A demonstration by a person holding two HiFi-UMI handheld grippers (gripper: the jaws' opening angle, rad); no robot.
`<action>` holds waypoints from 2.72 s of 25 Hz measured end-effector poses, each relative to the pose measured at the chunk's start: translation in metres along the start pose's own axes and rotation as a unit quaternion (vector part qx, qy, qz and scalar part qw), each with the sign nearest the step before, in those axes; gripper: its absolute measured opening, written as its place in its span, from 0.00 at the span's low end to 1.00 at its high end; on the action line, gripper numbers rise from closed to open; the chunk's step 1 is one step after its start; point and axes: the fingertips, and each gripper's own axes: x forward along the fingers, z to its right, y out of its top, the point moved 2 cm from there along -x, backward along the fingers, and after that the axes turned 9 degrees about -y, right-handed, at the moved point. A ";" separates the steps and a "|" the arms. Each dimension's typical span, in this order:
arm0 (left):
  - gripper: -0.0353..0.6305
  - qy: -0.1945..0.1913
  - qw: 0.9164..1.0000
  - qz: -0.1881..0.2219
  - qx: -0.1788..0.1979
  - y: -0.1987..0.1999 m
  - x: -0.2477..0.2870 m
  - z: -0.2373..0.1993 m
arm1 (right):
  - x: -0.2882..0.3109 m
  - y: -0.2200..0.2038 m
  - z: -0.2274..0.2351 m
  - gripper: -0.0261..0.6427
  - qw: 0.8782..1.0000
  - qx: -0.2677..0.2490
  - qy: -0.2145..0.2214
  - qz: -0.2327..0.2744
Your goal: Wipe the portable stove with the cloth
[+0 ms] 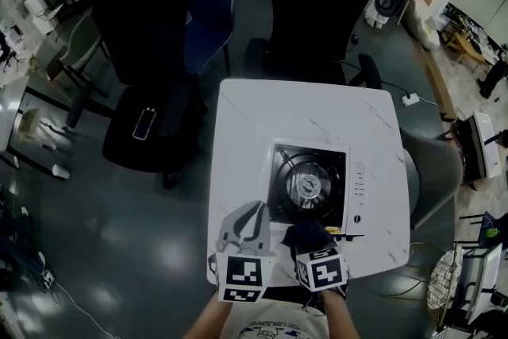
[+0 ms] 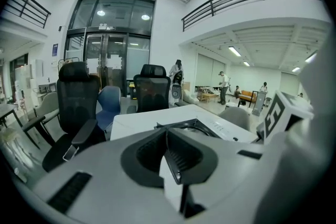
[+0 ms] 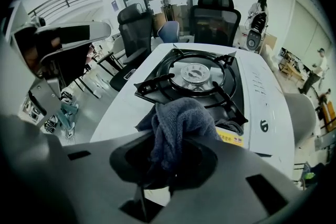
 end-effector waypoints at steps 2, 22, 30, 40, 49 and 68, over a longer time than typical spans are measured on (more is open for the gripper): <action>0.09 0.009 1.000 0.001 -0.004 -0.001 -0.005 -0.005 | 0.001 0.002 -0.006 0.16 1.000 -0.009 0.006 -0.001; 0.09 0.082 0.996 0.005 -0.038 -0.020 -0.041 -0.039 | 0.012 0.018 -0.073 0.16 0.991 -0.106 0.081 -0.008; 0.09 0.106 0.993 0.006 -0.050 -0.025 -0.055 -0.051 | 0.014 0.026 -0.103 0.16 0.984 -0.136 0.113 -0.008; 0.09 0.126 0.990 0.007 -0.059 -0.029 -0.066 -0.065 | 0.016 0.043 -0.128 0.16 0.979 -0.154 0.136 -0.006; 0.09 0.135 0.989 0.007 -0.063 -0.030 -0.068 -0.076 | 0.023 0.067 -0.133 0.16 0.978 -0.161 0.136 0.005; 0.09 0.128 0.990 0.001 -0.064 -0.024 -0.051 -0.088 | 0.039 0.107 -0.127 0.16 0.976 -0.174 0.129 -0.002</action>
